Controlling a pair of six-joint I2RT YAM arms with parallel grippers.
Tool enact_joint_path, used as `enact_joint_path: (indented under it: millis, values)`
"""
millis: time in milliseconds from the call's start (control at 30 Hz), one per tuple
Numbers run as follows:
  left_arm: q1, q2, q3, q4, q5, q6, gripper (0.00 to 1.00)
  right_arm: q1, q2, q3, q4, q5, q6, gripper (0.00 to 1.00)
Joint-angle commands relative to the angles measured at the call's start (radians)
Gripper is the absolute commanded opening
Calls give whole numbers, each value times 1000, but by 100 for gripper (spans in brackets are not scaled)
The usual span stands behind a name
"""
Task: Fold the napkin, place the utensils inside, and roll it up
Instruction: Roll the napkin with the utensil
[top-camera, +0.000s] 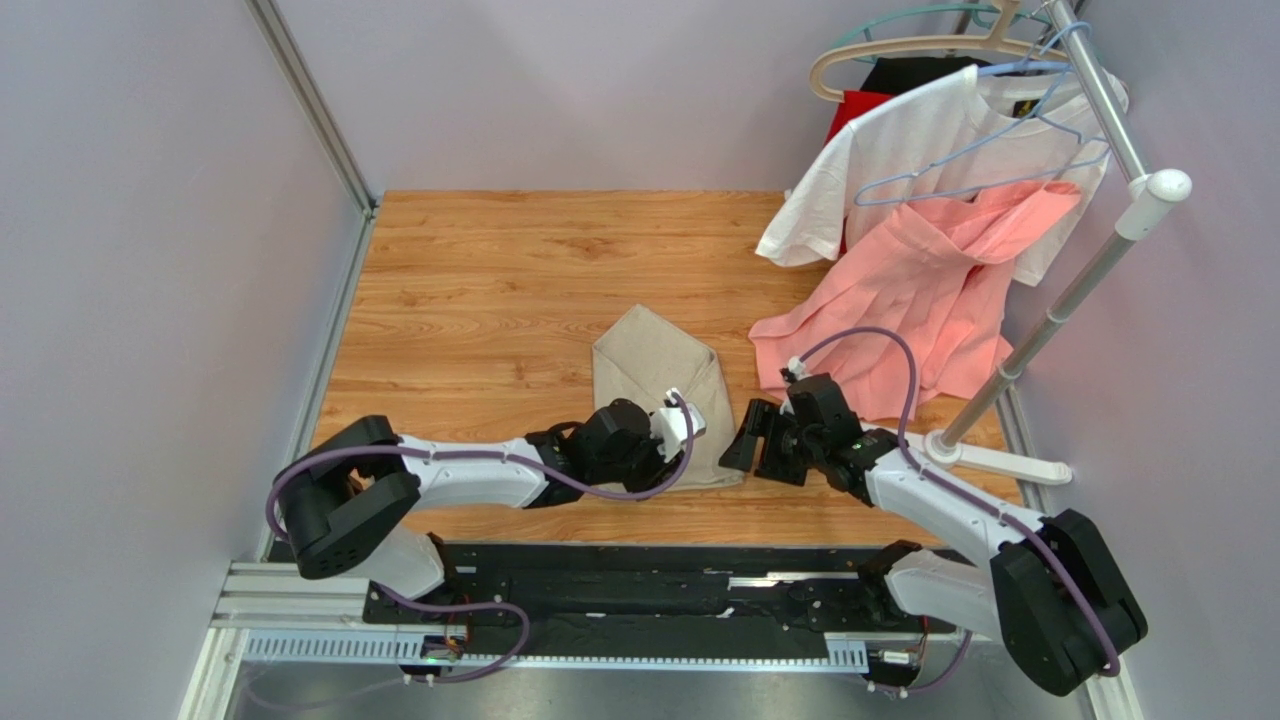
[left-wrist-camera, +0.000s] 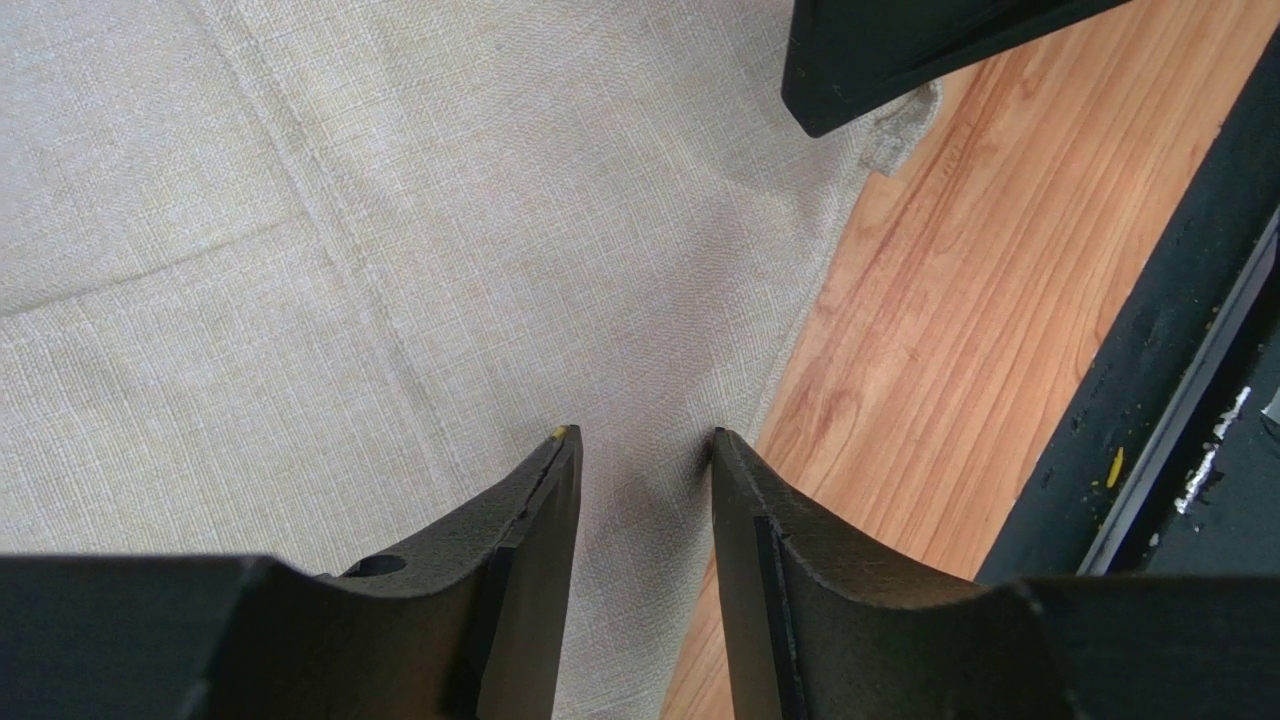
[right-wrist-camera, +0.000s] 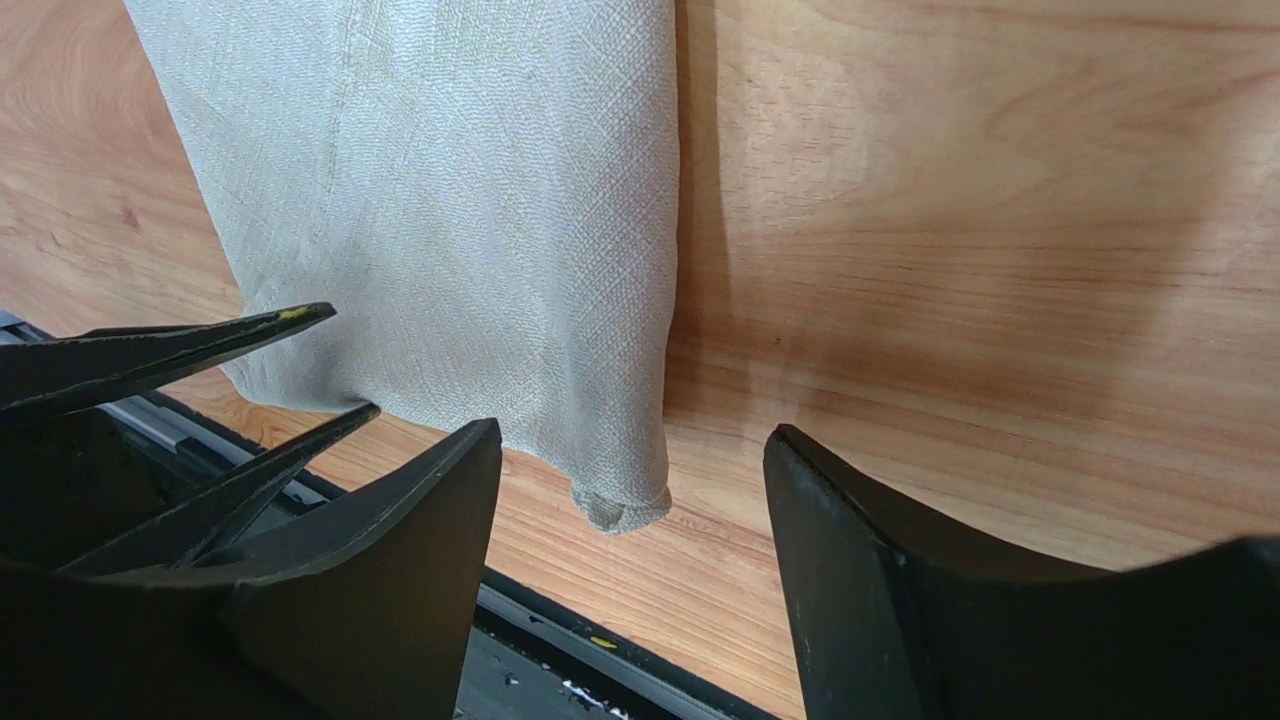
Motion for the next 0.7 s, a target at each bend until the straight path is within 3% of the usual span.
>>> enact_joint_path:
  millis: [0, 233, 433, 667]
  values:
    - [-6, -2, 30, 4, 11, 11, 45, -7, -4, -9, 52, -23, -4, 68]
    - [-8, -18, 8, 21, 90, -9, 47, -15, -3, -14, 52, -25, -5, 68]
    - [-8, 14, 28, -22, 51, -6, 47, -17, 3, -12, 60, -26, -2, 68]
    - [-8, 18, 34, -36, 25, -14, 20, -17, 26, -3, 84, -46, -1, 68]
